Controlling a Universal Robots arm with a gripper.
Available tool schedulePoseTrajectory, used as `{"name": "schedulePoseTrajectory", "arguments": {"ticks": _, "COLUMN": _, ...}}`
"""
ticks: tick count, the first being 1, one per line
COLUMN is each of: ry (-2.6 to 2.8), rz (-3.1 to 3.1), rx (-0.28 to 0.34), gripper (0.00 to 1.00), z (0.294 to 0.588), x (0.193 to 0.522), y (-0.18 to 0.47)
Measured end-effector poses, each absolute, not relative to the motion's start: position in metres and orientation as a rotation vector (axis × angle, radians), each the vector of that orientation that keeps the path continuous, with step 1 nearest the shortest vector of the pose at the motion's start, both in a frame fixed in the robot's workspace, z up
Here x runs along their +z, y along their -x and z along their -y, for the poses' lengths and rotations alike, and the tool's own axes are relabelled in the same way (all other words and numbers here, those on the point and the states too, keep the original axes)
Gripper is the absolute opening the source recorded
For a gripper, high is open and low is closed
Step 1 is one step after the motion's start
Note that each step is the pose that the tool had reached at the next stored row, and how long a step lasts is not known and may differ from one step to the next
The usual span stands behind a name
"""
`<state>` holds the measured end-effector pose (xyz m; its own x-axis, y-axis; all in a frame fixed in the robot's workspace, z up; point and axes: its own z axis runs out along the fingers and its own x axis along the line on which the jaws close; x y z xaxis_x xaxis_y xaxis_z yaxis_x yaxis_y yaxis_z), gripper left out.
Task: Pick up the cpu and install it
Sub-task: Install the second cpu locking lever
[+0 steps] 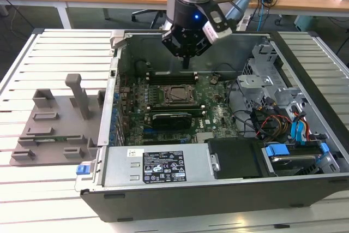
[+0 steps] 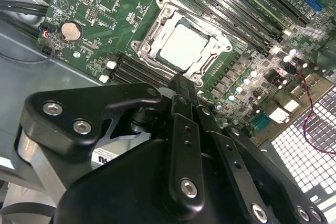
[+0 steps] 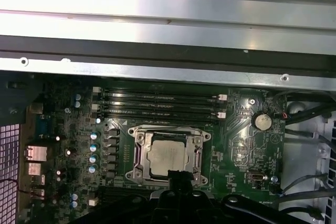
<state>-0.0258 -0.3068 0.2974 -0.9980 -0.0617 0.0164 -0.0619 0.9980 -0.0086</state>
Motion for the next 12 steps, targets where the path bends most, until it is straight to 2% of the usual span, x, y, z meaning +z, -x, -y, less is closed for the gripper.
{"name": "schedulePoseTrajectory", "arguments": {"ticks": 12, "ry": -0.097, "rz": 3.124, "rx": 0.011, "gripper": 0.11, "z": 0.3104, "x": 0.2972, "y": 0.0333}}
